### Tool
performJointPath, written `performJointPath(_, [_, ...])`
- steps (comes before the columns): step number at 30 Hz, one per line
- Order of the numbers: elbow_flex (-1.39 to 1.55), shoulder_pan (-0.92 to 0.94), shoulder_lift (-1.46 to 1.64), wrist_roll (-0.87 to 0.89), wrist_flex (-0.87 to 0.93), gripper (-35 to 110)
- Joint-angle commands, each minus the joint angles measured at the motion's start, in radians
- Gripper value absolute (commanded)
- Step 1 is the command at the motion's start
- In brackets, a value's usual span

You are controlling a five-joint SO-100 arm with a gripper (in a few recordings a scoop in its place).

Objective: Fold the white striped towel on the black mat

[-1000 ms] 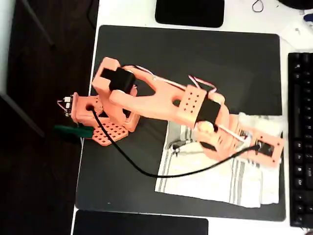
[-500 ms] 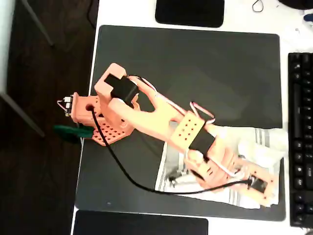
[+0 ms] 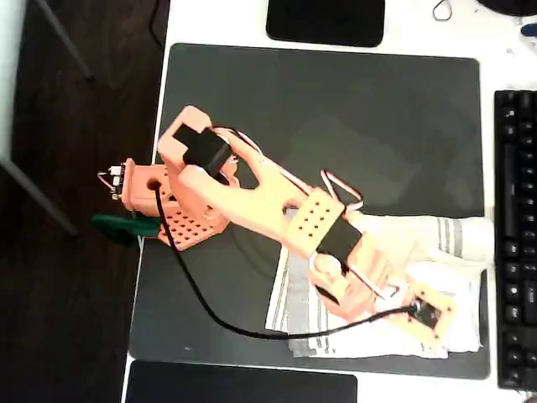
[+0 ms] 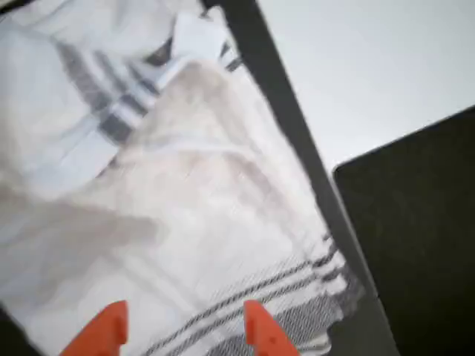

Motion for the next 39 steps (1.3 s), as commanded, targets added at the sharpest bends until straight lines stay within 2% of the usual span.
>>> performJointPath(1, [0.041, -0.061, 0.080, -0.023, 0.040, 23])
performJointPath(10, [0.163, -0.238, 0.092, -0.080, 0.043, 25])
performJointPath(18, [0.279, -0.314, -0.015, -0.009, -0.224, 25])
performJointPath(24, [0.287, -0.382, -0.124, 0.054, -0.336, 15])
performJointPath(27, [0.262, -0.419, -0.138, 0.106, -0.347, 0])
performJointPath(35, [0.140, -0.491, -0.152, 0.178, -0.376, 0])
performJointPath(39, [0.051, -0.569, -0.176, 0.209, -0.319, 0])
